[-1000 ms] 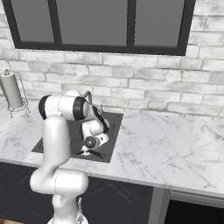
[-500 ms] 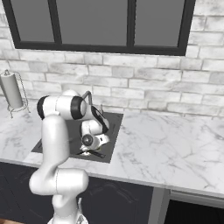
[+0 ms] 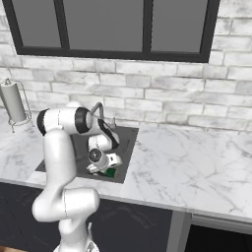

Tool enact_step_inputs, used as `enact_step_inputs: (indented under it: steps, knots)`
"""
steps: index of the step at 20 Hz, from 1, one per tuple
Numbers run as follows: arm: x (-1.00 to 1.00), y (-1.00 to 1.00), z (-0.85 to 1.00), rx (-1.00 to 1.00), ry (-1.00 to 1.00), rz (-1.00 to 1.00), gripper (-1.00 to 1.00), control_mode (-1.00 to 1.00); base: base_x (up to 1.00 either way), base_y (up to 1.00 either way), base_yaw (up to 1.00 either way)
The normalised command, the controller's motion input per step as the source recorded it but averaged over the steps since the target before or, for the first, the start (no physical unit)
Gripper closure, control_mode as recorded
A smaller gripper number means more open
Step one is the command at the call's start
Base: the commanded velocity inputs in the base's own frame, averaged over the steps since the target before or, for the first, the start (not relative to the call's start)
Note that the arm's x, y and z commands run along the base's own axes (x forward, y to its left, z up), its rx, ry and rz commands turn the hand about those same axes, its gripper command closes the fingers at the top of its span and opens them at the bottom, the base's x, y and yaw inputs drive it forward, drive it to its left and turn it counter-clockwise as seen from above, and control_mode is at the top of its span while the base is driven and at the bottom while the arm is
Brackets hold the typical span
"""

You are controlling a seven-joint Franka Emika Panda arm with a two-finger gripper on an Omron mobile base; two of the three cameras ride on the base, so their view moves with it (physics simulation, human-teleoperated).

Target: Pick the pan and sponge and place them into the sink. Then turn on the water.

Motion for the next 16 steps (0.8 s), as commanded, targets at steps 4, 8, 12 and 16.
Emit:
enact_step_inputs:
  steps: [4, 8, 12, 16]
  knots:
    - [-0.52, 0.11, -0.17, 0.00, 0.08, -0.06, -1.00, -1.00, 0.00, 0.00, 0.00]
    - [-0.54, 0.08, -0.08, 0.02, 0.07, -0.04, -1.00, -1.00, 0.00, 0.00, 0.00]
    - [-0.53, 0.01, 0.40, 0.11, 0.00, -0.04, -1.00, -1.00, 0.00, 0.00, 0.00]
    - [-0.24, 0.00, 0.61, 0.05, -0.04, -0.05, -1.00, -1.00, 0.00, 0.00, 0.00]
